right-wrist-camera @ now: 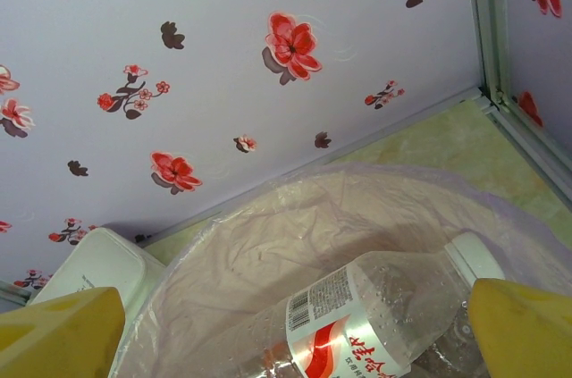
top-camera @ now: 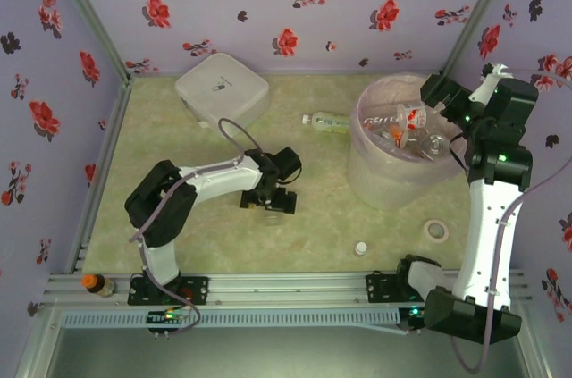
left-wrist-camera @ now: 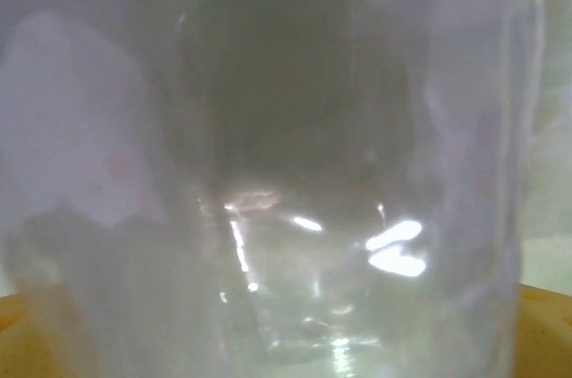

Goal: Put the plastic bottles in the bin

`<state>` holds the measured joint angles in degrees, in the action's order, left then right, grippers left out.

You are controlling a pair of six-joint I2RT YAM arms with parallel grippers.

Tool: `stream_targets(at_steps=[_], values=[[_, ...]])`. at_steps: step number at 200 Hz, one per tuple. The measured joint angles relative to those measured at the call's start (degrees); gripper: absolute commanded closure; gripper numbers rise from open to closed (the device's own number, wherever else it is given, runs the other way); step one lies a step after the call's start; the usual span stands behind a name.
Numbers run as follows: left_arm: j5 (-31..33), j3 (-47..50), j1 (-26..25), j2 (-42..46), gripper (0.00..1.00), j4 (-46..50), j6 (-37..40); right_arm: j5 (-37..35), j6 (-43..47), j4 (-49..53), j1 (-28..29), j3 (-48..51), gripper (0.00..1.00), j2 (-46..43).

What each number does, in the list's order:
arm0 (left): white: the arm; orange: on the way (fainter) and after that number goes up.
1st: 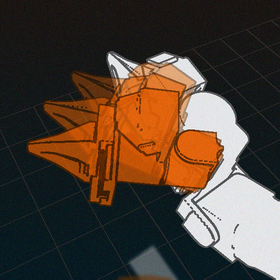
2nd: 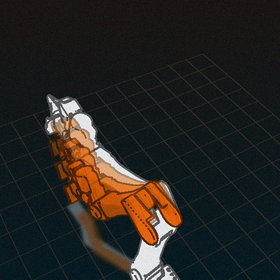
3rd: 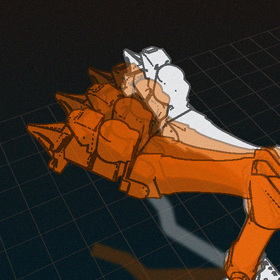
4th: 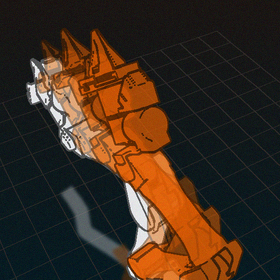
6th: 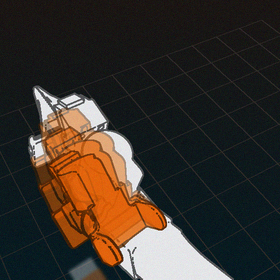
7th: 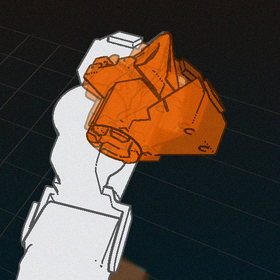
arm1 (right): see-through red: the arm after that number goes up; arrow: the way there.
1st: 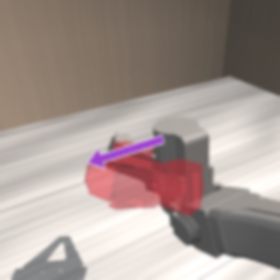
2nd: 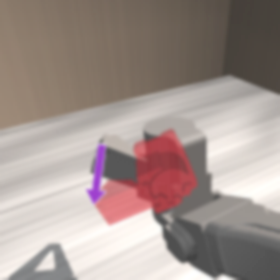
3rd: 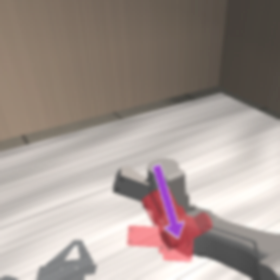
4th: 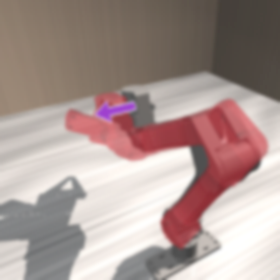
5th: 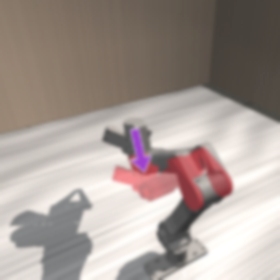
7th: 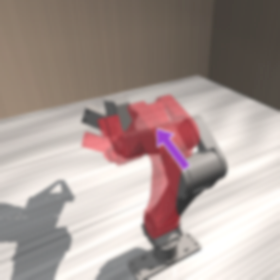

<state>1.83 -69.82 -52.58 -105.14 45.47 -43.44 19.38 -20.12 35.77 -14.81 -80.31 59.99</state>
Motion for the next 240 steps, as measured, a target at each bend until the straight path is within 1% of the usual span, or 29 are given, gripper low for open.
stream_targets(at_steps=[20, 37, 51, 82, 101, 114, 137, 148, 161, 184, 191, 202, 211, 225, 240], values=[[0.76, 1.01, -0.48, 0.00, 0.13, 0.26, -1.36, 0.24, -0.07, -0.42, 0.00, 0.22, 0.01, 0.00], [1.14, 1.20, -0.59, 0.00, 0.25, 0.46, -2.05, 0.59, -0.50, -0.79, 0.00, 0.48, 0.01, 0.02], [1.27, 1.20, -0.68, 0.00, 0.32, 0.57, -2.60, 0.85, -0.90, -0.85, 0.00, 0.46, 0.01, 0.02], [1.73, 0.44, -0.79, 0.07, 0.36, 2.01, -2.93, 1.84, -1.22, -0.83, 0.00, 0.44, 0.02, -0.02], [2.62, -1.88, -0.79, 0.87, 0.43, 3.78, -2.16, 3.43, -2.01, -0.83, 0.00, 0.44, 0.04, -0.24], [3.56, -3.82, -0.79, 2.47, 0.48, 4.31, -0.61, 5.25, -3.08, -0.79, 0.09, 0.20, 0.06, -0.46], [4.90, -6.05, -0.61, 7.96, 0.50, 2.32, 4.15, 8.35, -5.88, -1.60, 1.86, -0.37, 0.11, -1.03], [5.31, -6.32, -0.50, 11.34, 0.53, 0.22, 6.86, 9.88, -7.52, -2.69, 4.11, -0.48, 0.14, -1.38], [5.73, -6.34, -0.33, 14.75, 0.58, -2.71, 9.44, 11.26, -9.01, -3.87, 7.32, -0.83, 0.19, -1.33], [5.57, -5.16, 0.24, 20.35, 0.68, -11.15, 12.66, 12.76, -10.62, -5.22, 15.15, -2.43, 0.28, 0.72], [4.98, -3.82, 0.44, 22.16, 0.70, -14.73, 13.55, 12.79, -10.71, -5.33, 18.01, -2.86, 0.31, 1.68], [3.56, -1.62, 0.74, 24.61, 0.72, -19.58, 14.62, 12.61, -9.97, -5.31, 22.38, -3.52, 0.41, 3.48], [2.27, 0.02, 0.90, 26.14, 0.74, -23.19, 15.50, 12.20, -9.97, -5.03, 26.12, -4.22, 0.45, 5.16], [-0.11, 2.16, 1.18, 27.69, 0.77, -27.93, 16.65, 11.56, -8.92, -4.24, 31.43, -5.31, 0.48, 8.02], [-2.19, 4.04, 1.22, 28.65, 0.78, -31.69, 17.46, 10.47, -7.41, -3.43, 36.39, -6.14, 0.48, 11.06]])
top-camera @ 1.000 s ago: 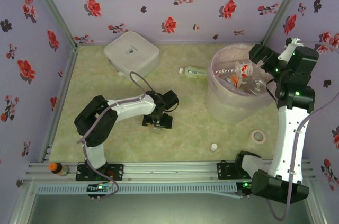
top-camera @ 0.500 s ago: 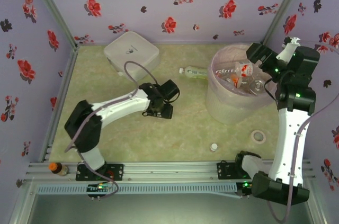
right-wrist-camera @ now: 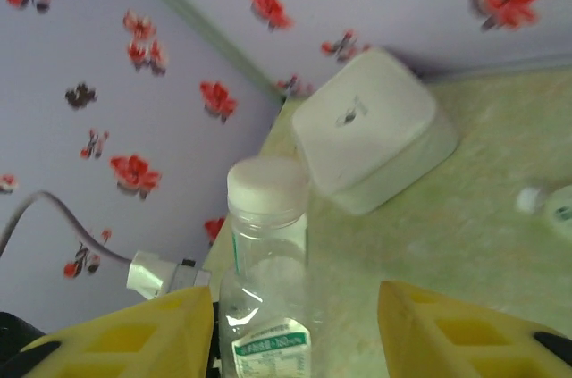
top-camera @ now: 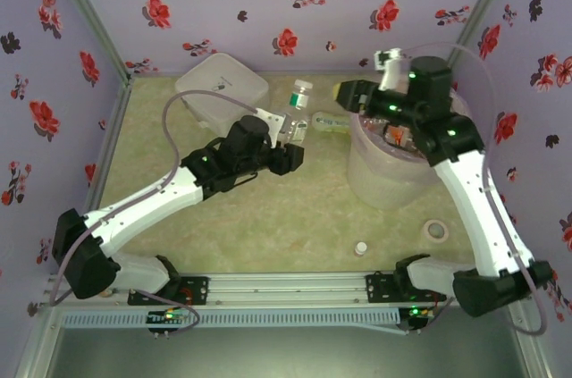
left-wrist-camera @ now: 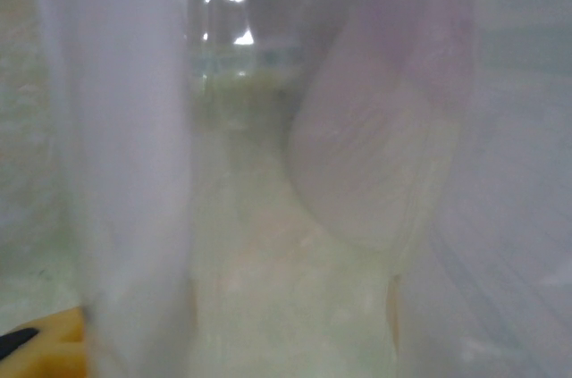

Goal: Put the plastic bottles in the bin

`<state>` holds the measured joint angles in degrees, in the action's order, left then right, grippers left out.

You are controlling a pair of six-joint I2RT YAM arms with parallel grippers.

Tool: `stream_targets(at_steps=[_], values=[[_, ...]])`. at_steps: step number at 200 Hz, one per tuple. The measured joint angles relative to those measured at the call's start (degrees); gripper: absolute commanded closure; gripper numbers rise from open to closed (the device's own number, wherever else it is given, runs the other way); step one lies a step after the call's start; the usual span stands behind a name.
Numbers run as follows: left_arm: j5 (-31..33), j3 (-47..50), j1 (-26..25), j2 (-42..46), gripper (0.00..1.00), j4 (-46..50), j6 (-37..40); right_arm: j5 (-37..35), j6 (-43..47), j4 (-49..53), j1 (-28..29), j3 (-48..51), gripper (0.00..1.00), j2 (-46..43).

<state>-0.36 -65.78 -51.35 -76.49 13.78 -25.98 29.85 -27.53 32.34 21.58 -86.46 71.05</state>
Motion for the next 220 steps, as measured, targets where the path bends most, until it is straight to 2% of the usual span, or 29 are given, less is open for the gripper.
stream_targets(at_steps=[11, 32, 47, 60, 73, 93, 112, 135, 152, 159, 195, 220], values=[[-1.44, 1.33, 0.00, 0.61, 0.78, -2.29, 0.52, -0.59, 0.70, 0.15, 2.60, -0.20, 0.44, 1.90], [-3.37, 2.43, 0.00, 0.90, 0.78, -4.72, 0.92, -1.14, 1.81, -0.07, 5.42, -0.20, 0.26, 4.48], [-4.31, 2.64, 0.04, 0.90, 0.78, -6.14, 0.92, -1.36, 1.99, -0.94, 6.64, -0.17, 0.22, 5.57], [-5.01, 2.93, 0.04, 0.90, 0.78, -7.28, 0.92, -1.55, 2.01, -1.57, 7.32, -0.20, 0.22, 6.16], [-5.92, 3.28, 0.04, 0.90, 0.78, -8.20, 0.92, -2.08, 2.03, -1.88, 7.67, -0.20, 0.28, 6.75], [-6.93, 3.72, 0.04, 0.90, 0.75, -8.94, 0.90, -3.28, 2.25, -2.10, 7.82, -0.20, 0.44, 7.85], [-7.37, 3.96, 0.22, 0.83, 0.65, -8.59, 0.96, -3.50, 2.69, -2.58, 8.24, -0.20, 0.59, 8.11], [-7.43, 3.98, 0.28, 0.83, 0.41, -9.27, 1.11, -3.96, 3.04, -2.54, 8.48, -0.63, 0.73, 7.89], [-7.43, 4.15, 0.28, 0.85, 0.09, -10.71, 1.75, -5.01, 3.13, -2.08, 8.48, -1.40, 0.79, 7.74], [-7.41, 4.31, 0.26, 1.03, 0.01, -11.10, 2.14, -6.23, 3.37, -2.05, 8.20, -1.86, 0.81, 7.65], [-6.10, 7.85, 0.39, 3.63, 0.00, -11.63, 2.84, -12.39, 3.54, -2.05, 4.98, -3.08, 0.88, 3.04], [-5.38, 9.90, 0.98, 5.86, 0.00, -11.37, 2.86, -16.48, 2.64, -2.54, -3.06, -3.02, 0.94, -3.80]])
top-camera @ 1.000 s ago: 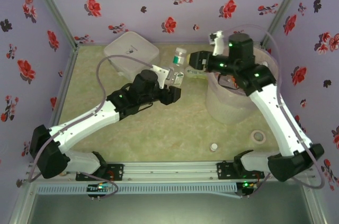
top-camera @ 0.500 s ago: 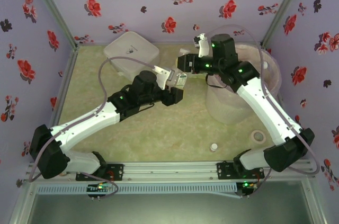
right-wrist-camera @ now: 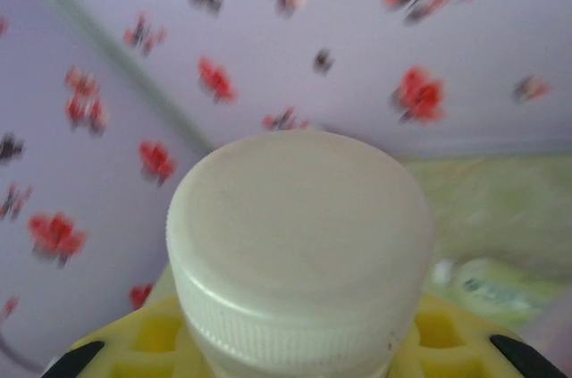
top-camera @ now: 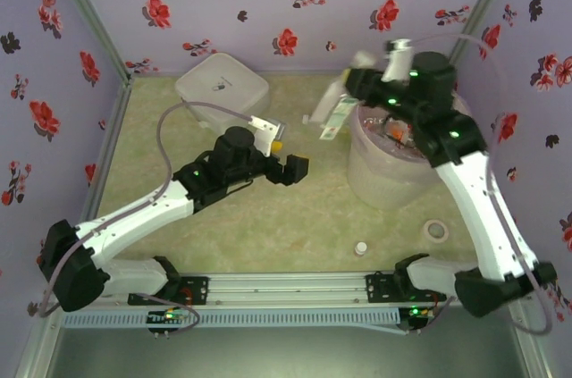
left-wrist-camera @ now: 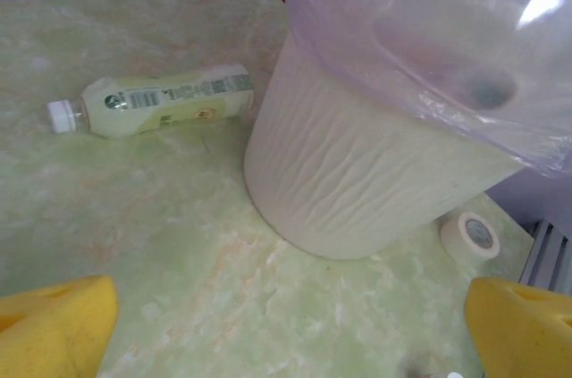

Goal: Put the plastic bottles in the bin

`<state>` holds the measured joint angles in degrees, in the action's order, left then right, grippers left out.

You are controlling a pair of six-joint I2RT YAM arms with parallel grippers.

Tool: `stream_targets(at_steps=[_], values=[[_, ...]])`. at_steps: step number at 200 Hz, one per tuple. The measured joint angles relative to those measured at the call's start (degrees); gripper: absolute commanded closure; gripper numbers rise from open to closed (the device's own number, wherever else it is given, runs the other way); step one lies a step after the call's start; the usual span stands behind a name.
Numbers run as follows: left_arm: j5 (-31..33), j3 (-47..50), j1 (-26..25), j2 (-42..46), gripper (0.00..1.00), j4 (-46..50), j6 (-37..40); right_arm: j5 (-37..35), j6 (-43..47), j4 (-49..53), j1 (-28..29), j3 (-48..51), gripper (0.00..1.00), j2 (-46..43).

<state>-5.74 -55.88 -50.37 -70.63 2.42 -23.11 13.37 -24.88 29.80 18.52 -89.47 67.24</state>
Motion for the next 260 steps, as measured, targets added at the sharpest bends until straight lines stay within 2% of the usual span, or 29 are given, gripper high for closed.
stream_targets(at_steps=[27, 52, 76, 98, 120, 145, 167, 183, 193, 215, 238, 260], values=[[0.57, 0.39, 0.20, 0.37, 0.00, 0.66, 0.20, -3.32, -4.50, -3.87, -13.18, 2.62, 0.96, -7.80], [0.61, 0.79, 0.20, 0.35, 0.00, 1.16, 0.22, -4.44, -9.33, -7.10, -20.39, 6.23, 0.99, -11.69], [0.61, 0.79, 0.20, 0.17, 0.00, 1.18, 0.24, -2.64, -14.40, -11.72, -26.71, 10.27, 0.99, -10.60], [0.61, 0.79, 0.20, -0.28, 0.00, 1.79, 0.63, 0.50, -20.17, -16.22, -31.76, 14.25, 0.98, -6.01], [0.72, 0.79, 0.20, -0.57, 0.00, 2.86, 0.85, 3.30, -23.80, -17.84, -32.79, 17.11, 0.93, -1.49], [0.79, 0.79, 0.20, -0.68, 0.00, 3.06, 0.85, 6.58, -26.88, -19.82, -32.79, 20.15, 0.84, -0.46], [0.79, 0.76, 0.20, -1.40, 0.00, 3.15, 0.85, 8.85, -27.71, -20.61, -32.79, 20.83, 0.66, -0.50], [0.79, 0.76, 0.20, -2.32, 0.00, 3.39, 0.85, 9.86, -27.19, -20.26, -32.79, 20.90, 0.47, -0.74], [0.81, 0.76, 0.20, -2.84, 0.00, 3.69, 0.85, 10.10, -26.12, -18.38, -32.79, 20.41, 0.37, -1.07], [0.81, 0.76, 0.20, -3.41, 0.00, 4.15, 0.85, 10.27, -21.29, -11.15, -32.79, 16.87, 0.21, -1.42], [0.79, 0.52, 0.20, -3.69, 0.00, 4.42, 0.85, 9.14, -15.21, -1.75, -32.89, 10.16, 0.19, -1.62], [0.79, 0.13, 0.20, -4.00, 0.00, 4.55, 0.85, 6.56, -10.01, 4.31, -33.24, 4.94, 0.24, -2.91]])
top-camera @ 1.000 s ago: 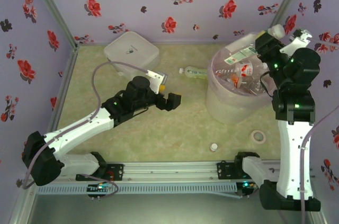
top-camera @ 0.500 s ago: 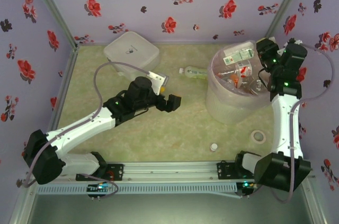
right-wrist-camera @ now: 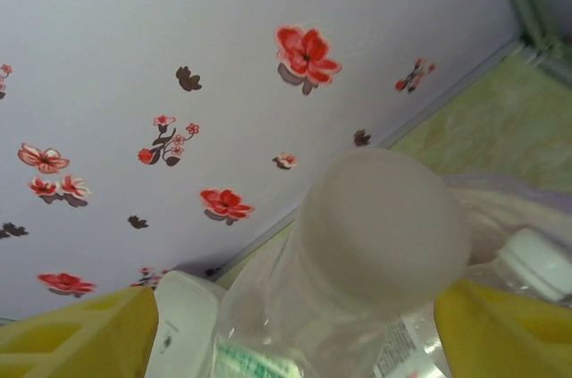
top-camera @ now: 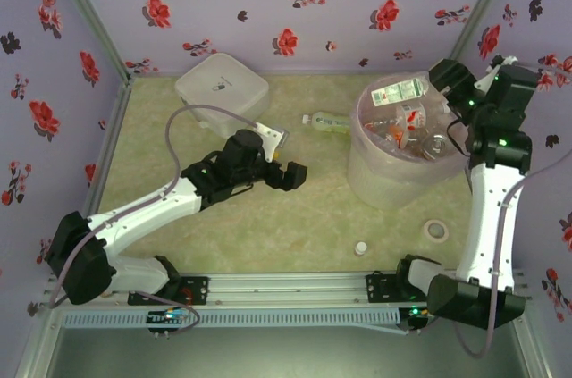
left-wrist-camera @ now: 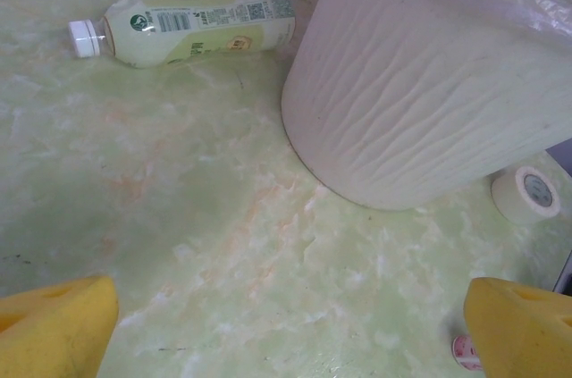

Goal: Put the plastic bottles in the bin

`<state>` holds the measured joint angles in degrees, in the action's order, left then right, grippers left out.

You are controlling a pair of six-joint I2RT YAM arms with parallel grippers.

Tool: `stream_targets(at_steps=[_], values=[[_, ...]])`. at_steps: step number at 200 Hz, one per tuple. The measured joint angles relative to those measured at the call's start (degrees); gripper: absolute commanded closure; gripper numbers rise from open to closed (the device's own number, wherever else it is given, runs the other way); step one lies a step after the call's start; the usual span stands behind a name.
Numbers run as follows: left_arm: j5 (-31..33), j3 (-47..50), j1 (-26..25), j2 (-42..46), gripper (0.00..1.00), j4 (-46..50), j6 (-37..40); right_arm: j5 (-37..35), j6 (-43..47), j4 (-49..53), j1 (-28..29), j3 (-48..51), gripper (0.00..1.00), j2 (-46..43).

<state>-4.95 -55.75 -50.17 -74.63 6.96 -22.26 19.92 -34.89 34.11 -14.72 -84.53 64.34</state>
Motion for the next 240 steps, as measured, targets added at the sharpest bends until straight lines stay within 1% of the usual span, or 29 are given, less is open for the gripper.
stream_targets(at_steps=[19, 38, 50, 63, 116, 144, 180, 213, 240], values=[[0.00, -0.31, 0.00, -0.39, 0.00, 0.11, 0.00, -2.27, 3.56, 4.96, -0.02, -4.02, 0.29, -0.68], [0.00, -0.96, 0.00, -1.18, 0.00, 0.35, 0.00, -3.54, 6.80, 8.13, -0.02, -8.28, 0.37, 0.66], [0.00, -1.11, 0.00, -1.44, 0.00, 0.37, 0.00, -3.78, 8.35, 8.90, 0.00, -9.20, 0.42, 1.60], [0.00, -1.11, 0.00, -1.49, 0.00, 0.39, -0.02, -4.07, 9.51, 9.60, 0.59, -9.29, 0.46, 2.89], [-0.02, -1.20, 0.00, -1.55, 0.00, 0.39, -0.09, -5.18, 14.08, 11.19, 8.02, -11.43, 0.46, 13.44], [-0.02, -1.20, 0.00, -1.55, 0.00, 0.39, -0.26, -6.21, 17.44, 10.99, 9.79, -13.75, 0.46, 18.01], [-0.02, -1.20, 0.00, -1.55, 0.00, 0.37, -0.26, -5.20, 22.40, 12.33, 10.36, -15.45, 0.46, 20.33], [-0.02, -1.20, 0.00, -1.57, 0.00, 0.37, -0.26, -3.61, 28.72, 15.74, 10.91, -16.63, 0.46, 20.28], [-0.02, -1.22, 0.00, -2.21, 0.00, 0.33, -0.26, -3.17, 34.42, 20.76, 11.41, -17.51, 0.52, 19.10]])
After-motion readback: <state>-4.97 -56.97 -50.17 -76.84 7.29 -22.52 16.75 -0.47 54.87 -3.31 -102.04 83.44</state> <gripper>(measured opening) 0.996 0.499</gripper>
